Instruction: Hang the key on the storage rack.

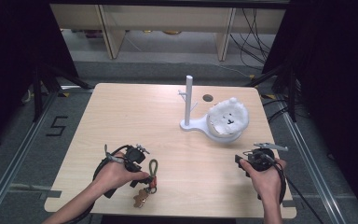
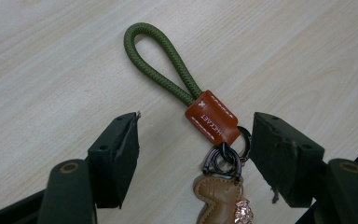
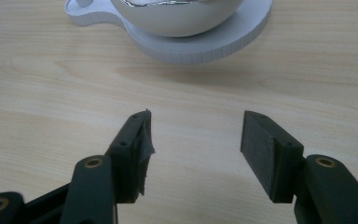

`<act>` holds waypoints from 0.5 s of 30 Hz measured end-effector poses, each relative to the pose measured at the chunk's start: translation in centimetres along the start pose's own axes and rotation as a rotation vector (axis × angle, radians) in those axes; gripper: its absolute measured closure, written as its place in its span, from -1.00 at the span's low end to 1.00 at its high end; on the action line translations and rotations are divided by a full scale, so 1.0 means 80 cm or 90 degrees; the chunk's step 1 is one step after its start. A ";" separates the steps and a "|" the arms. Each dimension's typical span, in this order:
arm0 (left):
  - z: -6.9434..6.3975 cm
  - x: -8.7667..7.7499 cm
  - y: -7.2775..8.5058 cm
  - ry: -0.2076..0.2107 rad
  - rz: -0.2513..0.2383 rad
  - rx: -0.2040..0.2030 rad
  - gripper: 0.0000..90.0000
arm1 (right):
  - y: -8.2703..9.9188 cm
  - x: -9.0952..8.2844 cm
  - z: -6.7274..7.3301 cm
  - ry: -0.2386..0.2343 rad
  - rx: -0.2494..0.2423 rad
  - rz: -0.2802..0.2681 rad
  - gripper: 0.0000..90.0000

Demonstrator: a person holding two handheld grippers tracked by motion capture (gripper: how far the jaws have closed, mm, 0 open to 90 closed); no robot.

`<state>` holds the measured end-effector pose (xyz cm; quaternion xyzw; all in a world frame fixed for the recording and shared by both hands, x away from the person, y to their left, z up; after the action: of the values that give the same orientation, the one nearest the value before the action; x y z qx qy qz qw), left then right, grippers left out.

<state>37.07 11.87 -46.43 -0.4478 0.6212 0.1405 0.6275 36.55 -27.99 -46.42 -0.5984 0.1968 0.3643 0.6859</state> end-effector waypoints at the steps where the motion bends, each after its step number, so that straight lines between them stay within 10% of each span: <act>1: 0.002 0.001 0.000 0.003 0.003 -0.001 -0.28 | 0.000 0.000 0.001 0.012 0.009 0.010 -0.02; 6: 0.001 0.004 -0.001 0.008 0.015 -0.038 -0.28 | 0.001 0.004 -0.004 0.006 -0.031 0.008 -0.01; 15: -0.011 0.017 -0.006 0.010 0.038 -0.042 -0.27 | 0.002 0.005 -0.001 0.004 -0.014 0.013 -0.01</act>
<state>37.12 10.47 -47.31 -0.4508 0.6342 0.1761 0.6030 36.71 -27.97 -46.80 -0.6052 0.2013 0.3718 0.6745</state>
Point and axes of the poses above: each handheld gripper's, and its own axes: x roughly forward along the jaws, y roughly out of its underside, z roughly to its left, the point moved 1 cm from there along x, roughly forward along the jaws, and after that the axes turned 2 degrees about x, right-handed, at the moved point
